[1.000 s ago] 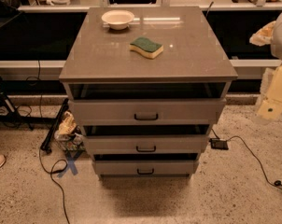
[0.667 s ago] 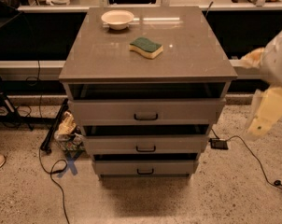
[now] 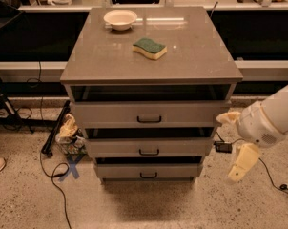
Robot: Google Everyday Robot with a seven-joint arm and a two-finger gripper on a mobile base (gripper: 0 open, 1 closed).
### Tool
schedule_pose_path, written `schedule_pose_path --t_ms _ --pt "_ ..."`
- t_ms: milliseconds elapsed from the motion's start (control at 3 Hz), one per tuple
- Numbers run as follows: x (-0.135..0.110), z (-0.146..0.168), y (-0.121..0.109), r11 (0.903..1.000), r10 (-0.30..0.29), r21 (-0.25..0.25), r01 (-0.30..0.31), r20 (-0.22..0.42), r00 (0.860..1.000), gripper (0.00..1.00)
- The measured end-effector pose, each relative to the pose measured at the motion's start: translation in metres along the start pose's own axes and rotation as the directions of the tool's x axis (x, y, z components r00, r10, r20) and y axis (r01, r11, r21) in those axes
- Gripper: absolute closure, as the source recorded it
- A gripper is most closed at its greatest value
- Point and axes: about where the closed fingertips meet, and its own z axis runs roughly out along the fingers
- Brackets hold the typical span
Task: Open bottom drawer
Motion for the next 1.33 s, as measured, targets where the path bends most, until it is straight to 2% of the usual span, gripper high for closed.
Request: schedule_pose_path --t_ms 333,667,1000,1333 --pt "0.028 0.069 0.013 0.9944 0.044 -0.101 -0.029 0.144 0.989 0.0" --pt "0.028 0.069 0.013 0.9944 0.044 -0.102 -0.03 0.144 0.989 0.0" --pt "0.052 0.101 0.005 0.9936 0.054 -0.105 -0.04 0.134 0.989 0.0" --pt "0.084 0.142 -0.009 0.996 0.018 -0.089 -0.003 0.169 0.986 0.0"
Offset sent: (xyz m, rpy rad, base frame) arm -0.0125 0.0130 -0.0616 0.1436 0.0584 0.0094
